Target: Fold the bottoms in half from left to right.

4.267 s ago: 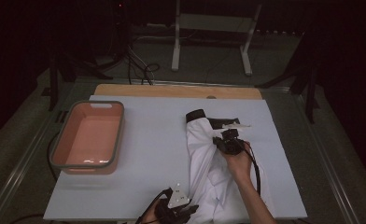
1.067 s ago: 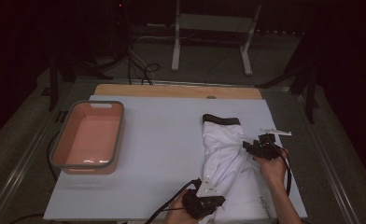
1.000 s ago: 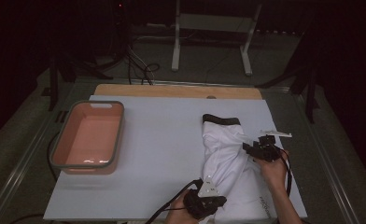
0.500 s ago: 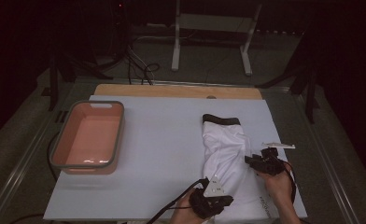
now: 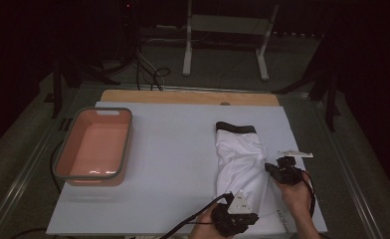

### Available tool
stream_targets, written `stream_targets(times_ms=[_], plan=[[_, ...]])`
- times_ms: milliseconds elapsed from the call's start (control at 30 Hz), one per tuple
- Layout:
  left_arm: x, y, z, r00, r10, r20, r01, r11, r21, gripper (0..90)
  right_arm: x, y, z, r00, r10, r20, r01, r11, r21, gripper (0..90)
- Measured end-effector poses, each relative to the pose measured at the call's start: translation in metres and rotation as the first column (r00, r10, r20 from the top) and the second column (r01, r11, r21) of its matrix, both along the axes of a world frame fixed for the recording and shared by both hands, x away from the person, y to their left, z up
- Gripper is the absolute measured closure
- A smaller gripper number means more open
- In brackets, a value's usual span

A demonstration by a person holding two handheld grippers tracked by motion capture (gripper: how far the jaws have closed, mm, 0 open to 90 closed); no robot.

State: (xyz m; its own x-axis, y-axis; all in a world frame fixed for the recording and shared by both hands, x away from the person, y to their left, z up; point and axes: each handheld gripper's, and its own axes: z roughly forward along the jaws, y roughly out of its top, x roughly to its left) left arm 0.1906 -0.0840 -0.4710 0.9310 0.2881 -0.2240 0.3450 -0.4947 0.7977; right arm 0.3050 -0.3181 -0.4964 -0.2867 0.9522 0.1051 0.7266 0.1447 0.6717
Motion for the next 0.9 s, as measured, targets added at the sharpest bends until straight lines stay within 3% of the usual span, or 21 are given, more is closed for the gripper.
stream_targets(times_ms=[100,233,300,400,533,700,900], plan=[[-0.001,-0.002,0.001,0.9992,-0.037,-0.013,0.037,0.9992,-0.019,86.3,0.003,-0.003,-0.001,0.9999,-0.013,0.006,0.013,0.9998,-0.017,89.8],[-0.004,-0.002,0.003,0.9977,-0.066,0.016,0.066,0.9977,-0.015,81.0,0.008,-0.007,-0.005,0.9993,-0.036,0.014,0.036,0.9983,-0.045,89.7],[0.000,0.001,0.004,0.9991,-0.038,0.020,0.038,0.9993,-0.002,75.3,0.009,-0.008,-0.007,0.9991,-0.041,0.014,0.041,0.9985,-0.036,87.9],[0.008,0.009,0.005,0.9996,0.026,0.013,-0.026,0.9996,0.004,63.2,0.006,-0.007,-0.005,0.9994,-0.033,0.006,0.033,0.9993,-0.019,74.0],[0.019,0.020,0.007,0.9944,0.104,0.019,-0.104,0.9945,0.012,52.2,-0.003,-0.009,0.000,0.9997,-0.021,0.008,0.021,0.9998,0.002,65.6],[0.030,0.033,0.009,0.9843,0.173,0.033,-0.174,0.9845,0.023,43.5,-0.016,-0.012,0.005,0.9999,-0.017,0.002,0.017,0.9995,0.025,62.8],[0.039,0.046,0.010,0.9735,0.225,0.039,-0.226,0.9738,0.021,41.5,-0.031,-0.013,0.003,0.9996,0.002,-0.028,-0.002,0.9995,0.032,63.6]])
